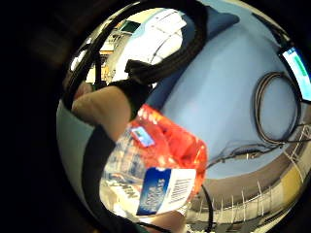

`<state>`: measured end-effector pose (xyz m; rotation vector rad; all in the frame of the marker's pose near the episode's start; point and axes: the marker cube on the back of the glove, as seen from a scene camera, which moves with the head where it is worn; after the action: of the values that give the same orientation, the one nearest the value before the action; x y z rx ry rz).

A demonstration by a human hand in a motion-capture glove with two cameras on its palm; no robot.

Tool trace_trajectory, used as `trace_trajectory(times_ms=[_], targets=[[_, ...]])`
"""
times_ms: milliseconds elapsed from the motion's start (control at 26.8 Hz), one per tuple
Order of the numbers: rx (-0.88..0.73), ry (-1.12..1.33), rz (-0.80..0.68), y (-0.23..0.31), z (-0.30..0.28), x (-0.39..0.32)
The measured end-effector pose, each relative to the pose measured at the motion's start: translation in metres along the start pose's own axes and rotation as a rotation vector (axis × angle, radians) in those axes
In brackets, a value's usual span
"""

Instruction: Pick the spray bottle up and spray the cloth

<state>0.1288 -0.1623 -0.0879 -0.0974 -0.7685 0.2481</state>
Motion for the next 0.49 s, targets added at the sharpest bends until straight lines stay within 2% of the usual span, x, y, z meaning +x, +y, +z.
trace_trajectory(times_ms=[486], targets=[[-0.028, -0.087, -0.009, -0.014, 0.015, 0.015]])
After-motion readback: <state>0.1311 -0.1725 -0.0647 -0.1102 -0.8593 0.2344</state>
